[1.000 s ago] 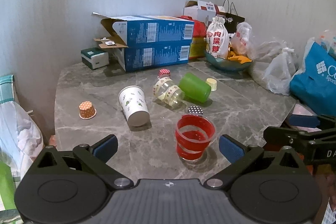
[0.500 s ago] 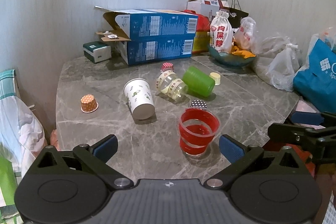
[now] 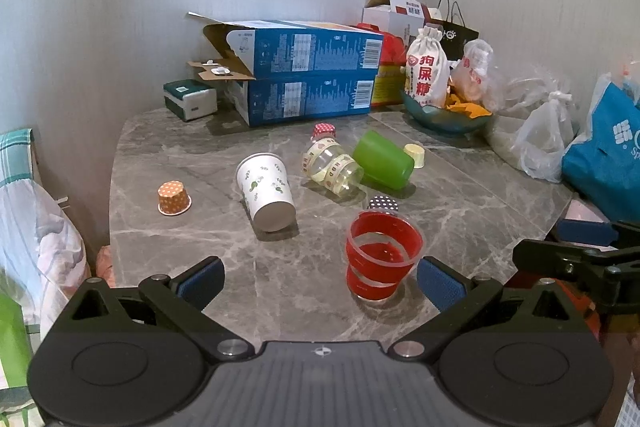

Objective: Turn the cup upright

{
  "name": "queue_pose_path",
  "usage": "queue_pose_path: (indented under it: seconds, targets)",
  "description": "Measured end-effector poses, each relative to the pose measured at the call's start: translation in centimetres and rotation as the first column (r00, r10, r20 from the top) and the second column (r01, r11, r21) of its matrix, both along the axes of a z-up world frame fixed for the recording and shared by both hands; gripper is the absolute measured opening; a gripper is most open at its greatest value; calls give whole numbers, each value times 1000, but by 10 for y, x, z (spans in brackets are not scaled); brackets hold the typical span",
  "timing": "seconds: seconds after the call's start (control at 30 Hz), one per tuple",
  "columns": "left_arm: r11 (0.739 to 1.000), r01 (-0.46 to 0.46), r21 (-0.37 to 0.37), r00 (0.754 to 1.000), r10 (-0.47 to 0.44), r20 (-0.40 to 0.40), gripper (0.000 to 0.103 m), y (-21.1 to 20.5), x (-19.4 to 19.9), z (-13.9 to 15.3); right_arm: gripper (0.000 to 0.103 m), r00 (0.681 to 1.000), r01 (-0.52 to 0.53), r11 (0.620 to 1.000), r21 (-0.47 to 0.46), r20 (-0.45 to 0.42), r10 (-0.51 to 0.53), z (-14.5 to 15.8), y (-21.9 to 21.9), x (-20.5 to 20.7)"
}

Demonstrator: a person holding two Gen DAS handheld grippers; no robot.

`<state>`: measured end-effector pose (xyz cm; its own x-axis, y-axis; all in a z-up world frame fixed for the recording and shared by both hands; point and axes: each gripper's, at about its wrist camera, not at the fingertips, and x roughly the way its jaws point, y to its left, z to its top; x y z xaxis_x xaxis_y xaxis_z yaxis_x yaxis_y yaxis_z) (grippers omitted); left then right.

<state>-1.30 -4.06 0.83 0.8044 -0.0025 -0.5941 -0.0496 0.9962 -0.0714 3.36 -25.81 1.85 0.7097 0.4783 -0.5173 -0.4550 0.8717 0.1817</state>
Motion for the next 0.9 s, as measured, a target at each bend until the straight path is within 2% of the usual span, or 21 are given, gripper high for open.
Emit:
queue_pose_path:
  seconds: [0.9]
  targets:
    - [1000,15,-11,1000,-15,-8,103,-1,-1,-3,102,1000,2,1000,15,-12,-2,-3,-3,2]
